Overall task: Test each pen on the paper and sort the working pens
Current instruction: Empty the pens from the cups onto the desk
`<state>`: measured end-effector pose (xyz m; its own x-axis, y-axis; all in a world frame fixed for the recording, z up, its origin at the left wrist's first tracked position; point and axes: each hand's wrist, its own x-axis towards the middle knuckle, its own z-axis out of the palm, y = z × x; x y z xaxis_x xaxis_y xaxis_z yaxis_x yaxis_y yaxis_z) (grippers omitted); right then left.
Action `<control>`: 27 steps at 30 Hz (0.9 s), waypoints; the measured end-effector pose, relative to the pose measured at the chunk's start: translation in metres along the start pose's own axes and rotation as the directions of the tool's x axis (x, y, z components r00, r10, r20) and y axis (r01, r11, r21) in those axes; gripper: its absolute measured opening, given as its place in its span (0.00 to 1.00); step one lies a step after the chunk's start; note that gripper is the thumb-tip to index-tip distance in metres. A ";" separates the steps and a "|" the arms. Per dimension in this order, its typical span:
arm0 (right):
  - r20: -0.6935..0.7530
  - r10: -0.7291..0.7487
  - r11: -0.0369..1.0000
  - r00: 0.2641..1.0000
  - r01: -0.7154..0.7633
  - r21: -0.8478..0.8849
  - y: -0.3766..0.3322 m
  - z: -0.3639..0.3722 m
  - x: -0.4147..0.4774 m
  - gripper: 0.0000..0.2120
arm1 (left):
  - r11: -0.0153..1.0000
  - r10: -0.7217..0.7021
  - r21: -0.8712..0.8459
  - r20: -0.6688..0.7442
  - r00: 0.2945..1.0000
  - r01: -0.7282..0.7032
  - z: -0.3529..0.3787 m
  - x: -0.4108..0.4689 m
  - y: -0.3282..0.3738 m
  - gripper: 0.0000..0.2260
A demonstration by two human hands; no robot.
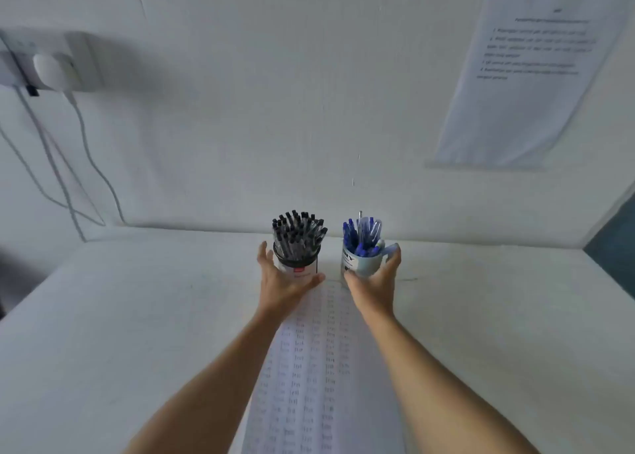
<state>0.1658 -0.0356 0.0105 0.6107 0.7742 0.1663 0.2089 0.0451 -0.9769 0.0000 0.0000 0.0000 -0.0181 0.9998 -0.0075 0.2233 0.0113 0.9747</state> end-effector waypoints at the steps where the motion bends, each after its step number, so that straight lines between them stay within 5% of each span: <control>1: 0.032 0.018 1.000 0.999 -0.019 0.019 -0.001 0.001 0.000 0.33 | 1.000 0.006 0.011 0.013 1.000 -0.006 0.001 0.001 0.002 0.59; 8: 0.055 0.057 0.997 0.997 -0.053 -0.062 0.016 0.000 0.008 0.30 | 0.984 -0.075 0.158 -0.069 0.995 0.086 0.005 0.012 0.005 0.34; 19: -0.064 -0.001 1.000 0.998 0.000 -0.017 0.007 -0.035 -0.003 0.27 | 0.970 0.080 0.241 -0.144 0.986 -0.044 -0.029 -0.013 0.007 0.32; 27: -0.210 -0.002 0.997 0.978 -0.013 -0.070 0.028 -0.091 -0.042 0.26 | 0.979 0.010 0.198 -0.292 0.956 0.050 -0.066 -0.062 -0.015 0.32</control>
<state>0.2153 -0.1246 -0.0113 0.7570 0.6242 0.1931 0.2540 -0.0087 -0.9672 -0.0670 -0.0633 0.0006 -0.2999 0.9516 0.0677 0.4102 0.0645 0.9097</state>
